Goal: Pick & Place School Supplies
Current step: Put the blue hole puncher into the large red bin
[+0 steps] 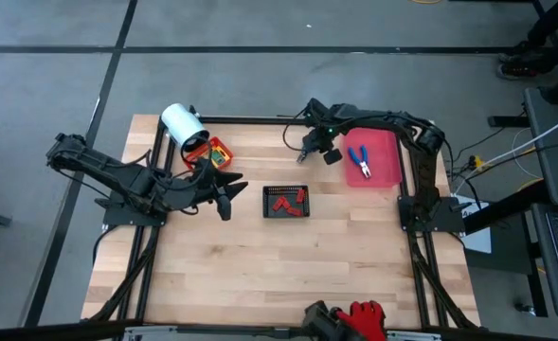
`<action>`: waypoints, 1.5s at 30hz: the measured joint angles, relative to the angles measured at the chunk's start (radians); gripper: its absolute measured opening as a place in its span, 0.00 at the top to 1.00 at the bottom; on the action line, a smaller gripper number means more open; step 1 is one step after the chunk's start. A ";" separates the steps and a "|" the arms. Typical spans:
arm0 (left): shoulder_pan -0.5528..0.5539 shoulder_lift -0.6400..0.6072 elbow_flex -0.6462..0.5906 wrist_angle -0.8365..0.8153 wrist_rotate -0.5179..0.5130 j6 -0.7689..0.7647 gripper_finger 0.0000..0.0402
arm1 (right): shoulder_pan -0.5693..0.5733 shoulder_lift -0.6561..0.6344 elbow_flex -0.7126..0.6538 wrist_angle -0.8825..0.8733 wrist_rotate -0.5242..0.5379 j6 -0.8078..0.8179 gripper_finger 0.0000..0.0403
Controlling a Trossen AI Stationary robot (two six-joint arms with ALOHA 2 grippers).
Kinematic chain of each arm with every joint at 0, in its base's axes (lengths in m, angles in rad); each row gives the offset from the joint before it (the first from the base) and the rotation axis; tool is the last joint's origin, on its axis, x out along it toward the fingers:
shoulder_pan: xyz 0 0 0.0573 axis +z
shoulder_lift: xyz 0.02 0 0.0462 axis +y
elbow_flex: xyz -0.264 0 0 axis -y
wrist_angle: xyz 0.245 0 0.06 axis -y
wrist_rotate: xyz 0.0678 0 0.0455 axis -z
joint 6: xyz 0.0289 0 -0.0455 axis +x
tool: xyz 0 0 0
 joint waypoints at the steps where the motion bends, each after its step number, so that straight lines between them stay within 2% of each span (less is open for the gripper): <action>1: -0.003 0.001 0.000 0.002 0.000 -0.007 0.64 | -0.009 0.000 0.000 0.001 0.000 0.000 0.78; 8: -0.010 0.013 0.000 0.000 0.005 -0.035 0.64 | -0.047 0.000 0.000 0.005 -0.003 -0.016 0.78; 25: -0.010 0.019 0.000 0.002 0.006 -0.082 0.64 | -0.050 0.035 0.004 0.030 -0.116 0.003 0.78; 45: -0.015 0.019 0.000 0.002 -0.002 -0.097 0.64 | -0.051 0.054 -0.003 0.019 -0.109 -0.003 0.78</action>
